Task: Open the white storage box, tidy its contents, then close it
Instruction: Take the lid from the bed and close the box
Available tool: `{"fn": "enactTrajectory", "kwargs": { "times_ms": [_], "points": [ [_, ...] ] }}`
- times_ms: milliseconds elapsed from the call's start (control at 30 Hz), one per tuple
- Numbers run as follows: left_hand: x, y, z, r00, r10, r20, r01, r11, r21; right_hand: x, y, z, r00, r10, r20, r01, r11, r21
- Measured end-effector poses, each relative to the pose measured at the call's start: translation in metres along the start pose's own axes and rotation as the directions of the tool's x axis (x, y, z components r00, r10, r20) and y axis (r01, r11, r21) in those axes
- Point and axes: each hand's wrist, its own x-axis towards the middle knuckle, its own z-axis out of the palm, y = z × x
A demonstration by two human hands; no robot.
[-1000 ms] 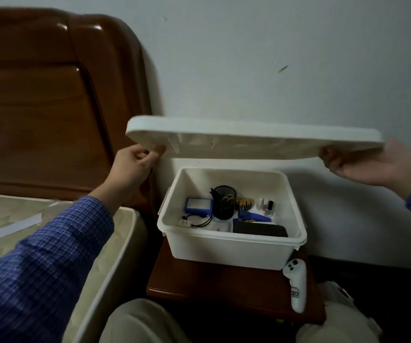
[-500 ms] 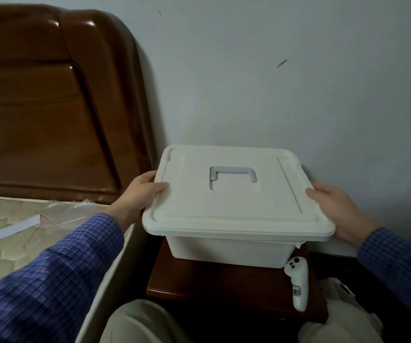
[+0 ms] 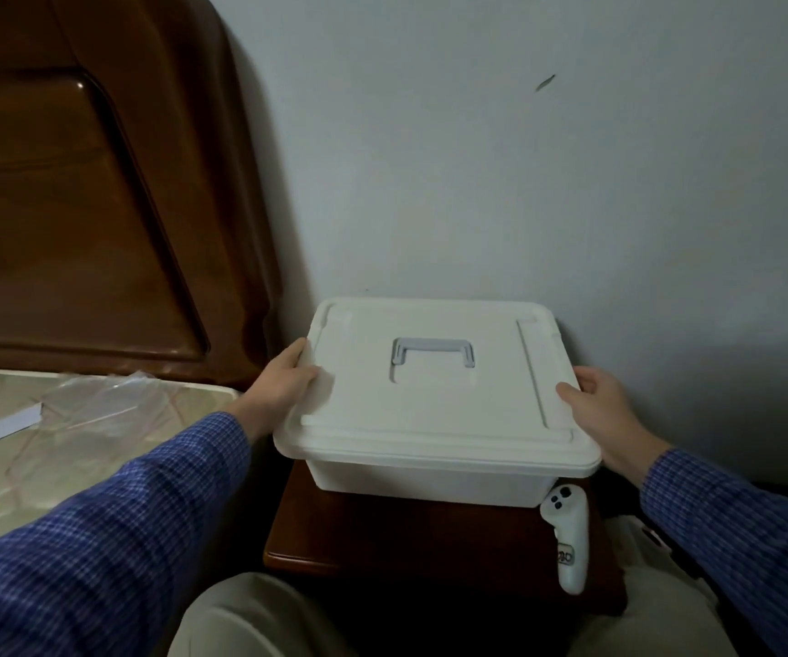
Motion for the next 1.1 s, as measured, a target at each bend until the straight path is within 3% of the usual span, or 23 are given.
{"fn": "enactTrajectory", "kwargs": {
  "times_ms": [67, 200, 300, 433, 833, 900, 1000, 1100],
  "points": [
    [0.007, -0.003, 0.002, 0.997, 0.034, -0.064, -0.028, 0.995, 0.091, 0.002, 0.000, 0.002, 1.000, -0.008, -0.026, 0.008, 0.999, -0.035],
    [0.014, -0.008, 0.005, 0.935, 0.092, -0.343, 0.032, 0.940, 0.340, 0.002, 0.001, 0.002, 0.996, -0.068, -0.058, 0.062, 0.992, -0.114],
    [0.014, -0.011, 0.005, 0.936, 0.085, -0.343, 0.073, 0.903, 0.422, 0.004, 0.003, 0.002, 0.993, -0.089, -0.083, 0.075, 0.984, -0.161],
    [0.015, -0.013, 0.007, 0.930, 0.158, -0.332, 0.023, 0.876, 0.481, 0.005, 0.001, 0.004, 0.990, -0.108, -0.096, 0.090, 0.980, -0.180],
    [0.025, -0.018, 0.007, 0.917, 0.030, -0.398, 0.160, 0.886, 0.434, 0.014, 0.003, 0.007, 0.985, -0.134, -0.108, 0.089, 0.934, -0.346],
    [0.027, -0.019, 0.007, 0.896, -0.060, -0.440, 0.269, 0.861, 0.431, 0.012, 0.001, 0.006, 0.985, -0.041, -0.166, -0.019, 0.939, -0.342],
    [0.022, -0.017, 0.007, 0.839, -0.335, -0.428, 0.426, 0.894, 0.136, 0.004, -0.003, 0.008, 0.955, 0.226, -0.191, -0.254, 0.958, -0.135],
    [0.014, -0.019, 0.007, 0.865, -0.393, -0.313, 0.392, 0.917, -0.067, 0.000, -0.001, 0.005, 0.929, 0.347, -0.128, -0.347, 0.938, 0.022]
  ]
}}
